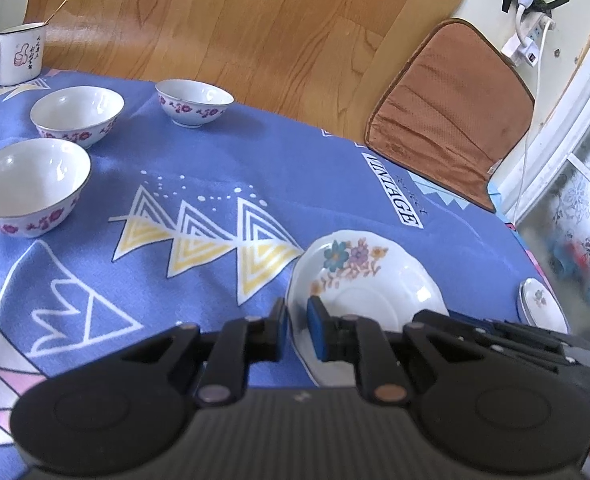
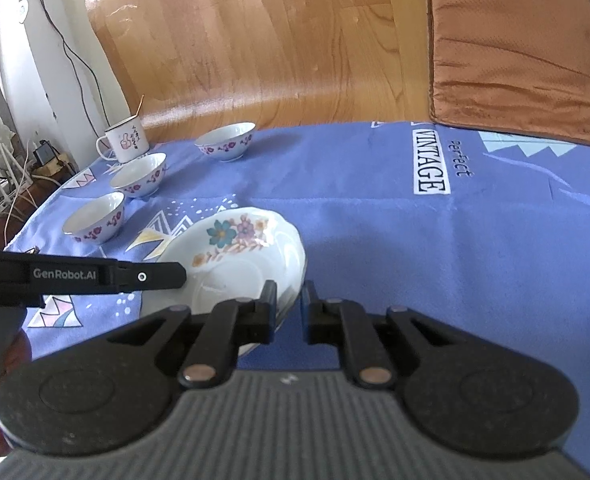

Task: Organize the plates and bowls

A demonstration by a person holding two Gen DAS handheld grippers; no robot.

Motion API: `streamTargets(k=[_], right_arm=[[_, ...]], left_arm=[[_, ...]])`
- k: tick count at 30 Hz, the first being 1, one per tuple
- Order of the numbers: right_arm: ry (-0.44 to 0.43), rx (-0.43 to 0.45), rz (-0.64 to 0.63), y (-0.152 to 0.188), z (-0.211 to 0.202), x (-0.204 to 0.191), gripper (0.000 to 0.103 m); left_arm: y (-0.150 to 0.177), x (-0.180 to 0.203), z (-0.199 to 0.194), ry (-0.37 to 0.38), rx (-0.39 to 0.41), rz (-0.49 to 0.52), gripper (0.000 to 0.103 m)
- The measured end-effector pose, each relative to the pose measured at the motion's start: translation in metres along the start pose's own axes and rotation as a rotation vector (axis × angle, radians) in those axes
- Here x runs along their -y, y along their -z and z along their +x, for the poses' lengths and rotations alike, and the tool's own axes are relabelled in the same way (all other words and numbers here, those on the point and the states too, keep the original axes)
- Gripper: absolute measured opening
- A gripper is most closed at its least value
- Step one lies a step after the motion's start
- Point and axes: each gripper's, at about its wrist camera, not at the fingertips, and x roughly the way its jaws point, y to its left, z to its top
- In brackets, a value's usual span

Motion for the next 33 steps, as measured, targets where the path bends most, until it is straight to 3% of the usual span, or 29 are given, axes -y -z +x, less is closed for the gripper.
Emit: streamTargets(k=[16, 24, 33], right_arm=[[0.002, 0.034, 0.041, 0.001, -0.013, 0.018, 0.015], [0.028, 0.087, 0.088, -0.002, -0.030, 0.042, 0.015], [0.119, 0.163, 0.166, 0.001, -0.063, 0.080, 0.015]], left_arm=[[-0.007, 0.025, 0.009, 0.003, -0.005, 0.050, 0.013], [-0.018, 0.061, 0.021, 0.020, -0.006, 0.128, 0.013], [-0.034, 0.122, 0.050, 0.115, -0.036, 0.219, 0.013]])
